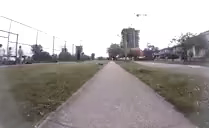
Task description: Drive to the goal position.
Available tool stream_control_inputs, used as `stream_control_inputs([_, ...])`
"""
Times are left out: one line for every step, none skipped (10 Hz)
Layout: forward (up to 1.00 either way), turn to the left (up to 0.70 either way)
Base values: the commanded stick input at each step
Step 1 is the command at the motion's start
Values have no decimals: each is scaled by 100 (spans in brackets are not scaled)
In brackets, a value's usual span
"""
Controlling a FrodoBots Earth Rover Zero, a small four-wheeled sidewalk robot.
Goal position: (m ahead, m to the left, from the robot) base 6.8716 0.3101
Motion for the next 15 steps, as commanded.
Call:
stream_control_inputs([70, -2])
stream_control_inputs([70, -18])
stream_control_inputs([70, -32])
stream_control_inputs([70, -33])
stream_control_inputs([70, -35])
stream_control_inputs([70, -14])
stream_control_inputs([70, 0])
stream_control_inputs([70, 0])
stream_control_inputs([70, 0])
stream_control_inputs([70, 0])
stream_control_inputs([70, 0])
stream_control_inputs([70, 0])
stream_control_inputs([70, 0])
stream_control_inputs([70, 0])
stream_control_inputs([70, 0])
